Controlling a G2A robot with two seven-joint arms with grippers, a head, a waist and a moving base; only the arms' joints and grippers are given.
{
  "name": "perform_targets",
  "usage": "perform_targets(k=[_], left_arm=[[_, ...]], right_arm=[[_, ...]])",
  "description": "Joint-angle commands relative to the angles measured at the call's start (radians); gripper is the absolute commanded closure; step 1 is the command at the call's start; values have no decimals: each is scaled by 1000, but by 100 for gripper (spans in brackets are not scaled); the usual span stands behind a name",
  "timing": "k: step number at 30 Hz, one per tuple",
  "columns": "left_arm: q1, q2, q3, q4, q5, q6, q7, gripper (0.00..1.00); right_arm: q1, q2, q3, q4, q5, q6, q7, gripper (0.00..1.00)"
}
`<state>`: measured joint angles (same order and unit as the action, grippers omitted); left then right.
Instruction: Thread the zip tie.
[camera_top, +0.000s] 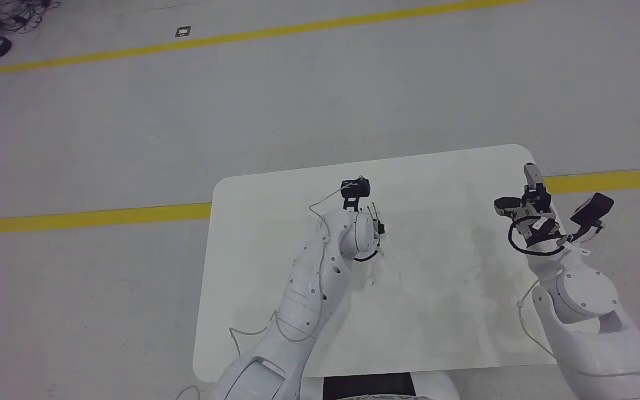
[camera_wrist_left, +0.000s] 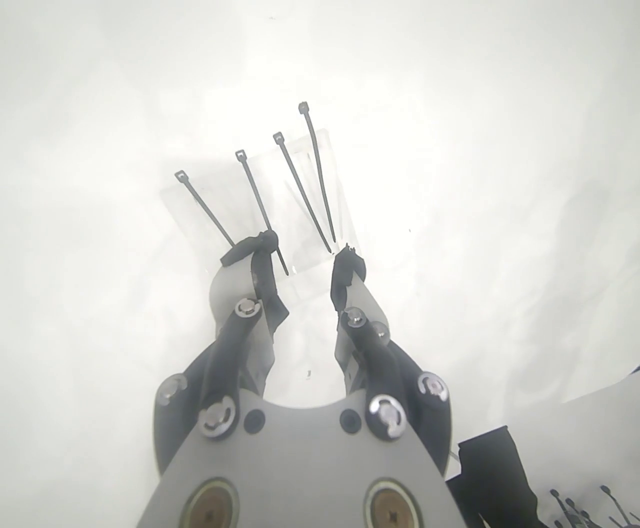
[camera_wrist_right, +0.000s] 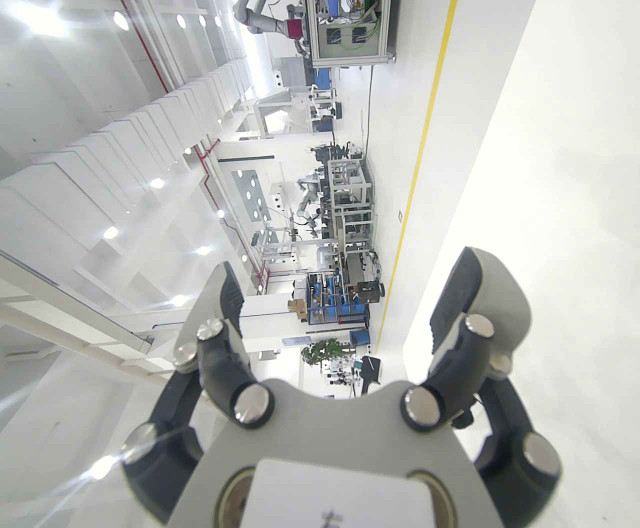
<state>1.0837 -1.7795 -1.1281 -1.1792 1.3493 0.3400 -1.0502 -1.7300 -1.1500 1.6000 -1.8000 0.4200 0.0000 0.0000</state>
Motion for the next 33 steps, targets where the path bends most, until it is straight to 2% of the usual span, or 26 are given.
perform_targets(k=[1,9,21,33], left_arm=[[-1,-4,-5,5,0,0,6,76],[3,-18,-29,13,7,0,54,80],[-20,-45,-49,84,52,0,63,81],[-20,-71,-77,111,106,0,82,80]], right_arm=[[0,0,0,0,0,0,0,0],[0,0,0,0,0,0,0,0],[0,0,0,0,0,0,0,0],[0,0,0,0,0,0,0,0]])
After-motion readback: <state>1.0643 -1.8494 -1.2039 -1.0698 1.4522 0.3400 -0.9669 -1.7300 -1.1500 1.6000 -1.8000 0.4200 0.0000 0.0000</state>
